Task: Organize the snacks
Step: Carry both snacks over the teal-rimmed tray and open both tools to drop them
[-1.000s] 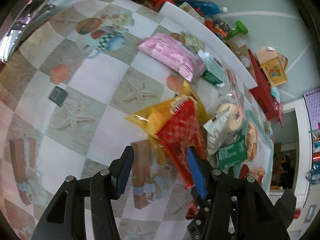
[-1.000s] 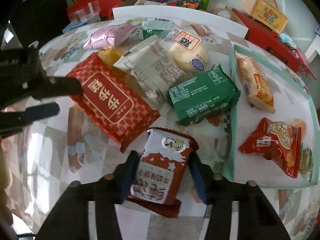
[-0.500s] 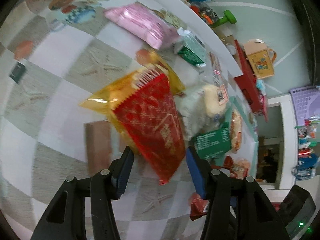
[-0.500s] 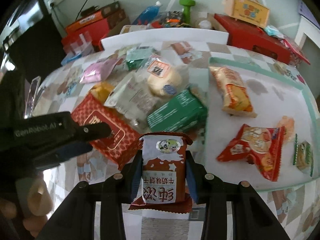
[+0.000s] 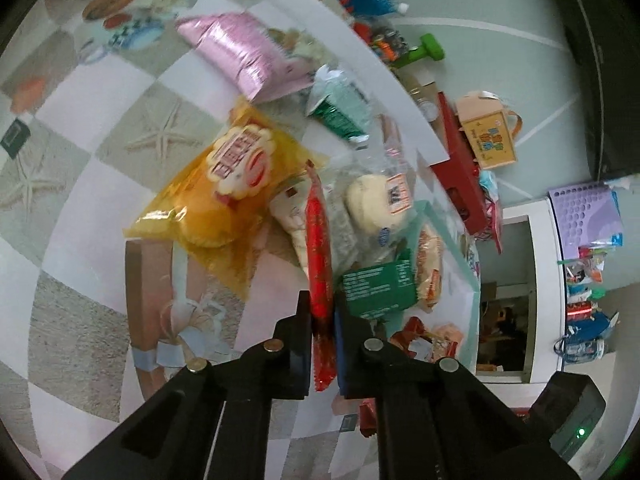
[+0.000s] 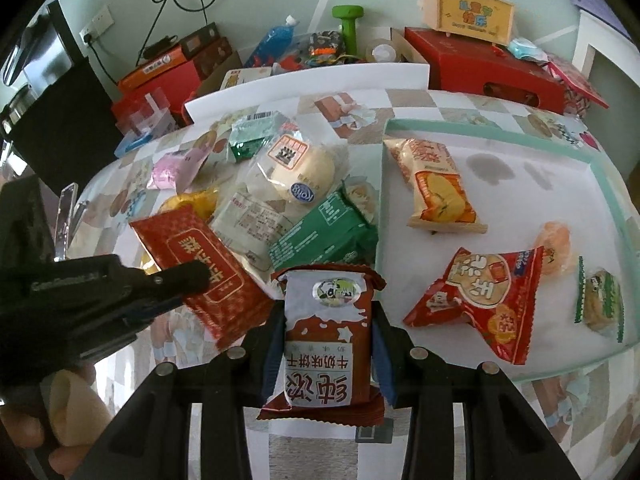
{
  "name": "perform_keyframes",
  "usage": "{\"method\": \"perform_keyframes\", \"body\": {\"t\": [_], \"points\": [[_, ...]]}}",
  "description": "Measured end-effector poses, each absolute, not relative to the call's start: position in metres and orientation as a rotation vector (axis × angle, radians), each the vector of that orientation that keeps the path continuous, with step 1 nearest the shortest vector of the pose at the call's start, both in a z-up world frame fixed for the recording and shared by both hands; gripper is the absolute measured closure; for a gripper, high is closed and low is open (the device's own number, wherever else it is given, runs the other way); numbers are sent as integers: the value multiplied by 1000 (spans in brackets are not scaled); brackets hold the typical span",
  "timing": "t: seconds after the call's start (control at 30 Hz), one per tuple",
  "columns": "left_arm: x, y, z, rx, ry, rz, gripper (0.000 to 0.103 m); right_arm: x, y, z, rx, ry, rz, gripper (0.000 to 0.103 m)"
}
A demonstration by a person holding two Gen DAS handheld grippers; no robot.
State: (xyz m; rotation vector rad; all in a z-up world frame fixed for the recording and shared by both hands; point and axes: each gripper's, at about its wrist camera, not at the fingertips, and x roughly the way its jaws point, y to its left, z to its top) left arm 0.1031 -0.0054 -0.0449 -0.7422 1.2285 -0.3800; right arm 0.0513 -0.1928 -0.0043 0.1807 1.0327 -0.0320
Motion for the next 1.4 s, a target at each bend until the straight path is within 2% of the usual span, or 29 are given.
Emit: {"method": "perform_keyframes", "body": {"t": [0.47,0.8,1.2,1.4], "points": [[99,-18,-1,-724,1103,-521,94,42,-213,25,234,933,-59,61],[105,-58,30,-658,1019,-646,94,28,-287,46,331,836,-220,61],[123,-134,37,-557,1068,-794,94,11,-374,38,431,760,-412,61],[132,-186,21,-479,1129,-853,94,2,-407,20,484,756,-517,61]]}}
